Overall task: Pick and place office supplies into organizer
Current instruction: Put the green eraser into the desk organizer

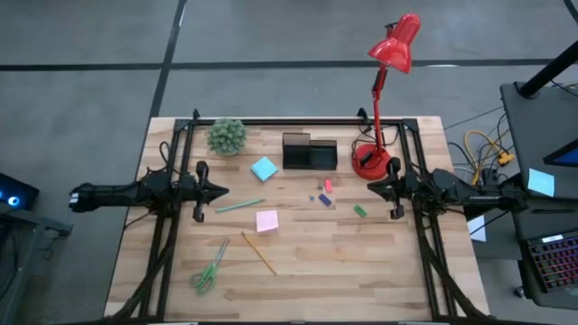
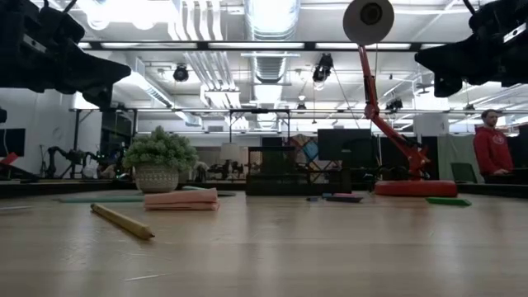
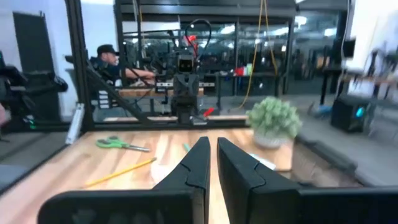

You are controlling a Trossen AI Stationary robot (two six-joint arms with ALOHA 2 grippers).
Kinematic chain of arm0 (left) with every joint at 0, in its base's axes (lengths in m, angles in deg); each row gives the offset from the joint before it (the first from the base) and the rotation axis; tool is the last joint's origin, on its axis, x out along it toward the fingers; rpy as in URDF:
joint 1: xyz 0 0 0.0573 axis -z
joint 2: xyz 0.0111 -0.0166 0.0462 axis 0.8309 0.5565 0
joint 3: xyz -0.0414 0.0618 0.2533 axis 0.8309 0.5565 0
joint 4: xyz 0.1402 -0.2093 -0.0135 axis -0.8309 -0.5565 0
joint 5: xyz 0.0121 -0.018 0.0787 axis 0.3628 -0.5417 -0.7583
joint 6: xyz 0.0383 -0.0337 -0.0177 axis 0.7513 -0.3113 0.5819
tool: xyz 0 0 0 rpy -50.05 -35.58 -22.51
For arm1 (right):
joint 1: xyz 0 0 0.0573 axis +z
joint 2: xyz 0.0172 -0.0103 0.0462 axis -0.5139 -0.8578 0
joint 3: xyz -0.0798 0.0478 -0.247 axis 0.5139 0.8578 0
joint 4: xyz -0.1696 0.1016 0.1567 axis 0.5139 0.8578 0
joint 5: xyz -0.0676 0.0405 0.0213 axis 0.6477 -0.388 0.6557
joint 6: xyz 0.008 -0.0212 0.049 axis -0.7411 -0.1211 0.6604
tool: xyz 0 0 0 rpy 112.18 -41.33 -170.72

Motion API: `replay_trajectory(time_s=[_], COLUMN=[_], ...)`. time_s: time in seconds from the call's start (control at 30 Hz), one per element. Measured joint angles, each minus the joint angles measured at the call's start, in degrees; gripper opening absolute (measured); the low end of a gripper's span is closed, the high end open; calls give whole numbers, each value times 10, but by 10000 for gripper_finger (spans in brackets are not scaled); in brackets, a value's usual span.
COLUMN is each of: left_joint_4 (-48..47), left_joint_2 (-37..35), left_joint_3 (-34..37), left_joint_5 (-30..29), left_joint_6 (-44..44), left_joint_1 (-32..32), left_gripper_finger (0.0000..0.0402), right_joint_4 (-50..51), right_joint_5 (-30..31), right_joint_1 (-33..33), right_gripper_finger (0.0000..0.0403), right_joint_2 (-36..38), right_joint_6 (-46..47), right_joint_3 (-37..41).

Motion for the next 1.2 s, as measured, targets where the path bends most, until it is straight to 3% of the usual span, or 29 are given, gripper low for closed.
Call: replay_trajectory(time_s=[0.27, 0.43, 0.57, 0.9, 1.2], left_joint_4=[70, 78, 75, 142, 172], left_joint_2=[0, 6, 21, 56, 79], left_joint_3=[0, 0, 0, 0, 0], left_joint_5=[-31, -54, -66, -67, -67], left_joint_6=[89, 65, 42, 41, 41], left_joint_1=[0, 0, 0, 0, 0], left_gripper_finger=[0, 0, 0, 0, 0], right_joint_4=[-23, -23, -21, -76, -59], right_joint_5=[0, 5, 43, 47, 61], right_joint_1=[0, 0, 0, 0, 0], right_gripper_finger=[22, 22, 22, 23, 83], right_joint_2=[0, 0, 0, 0, -24], right_joint_6=[-98, -99, -66, -102, -101], right_joint_3=[0, 0, 0, -1, -28])
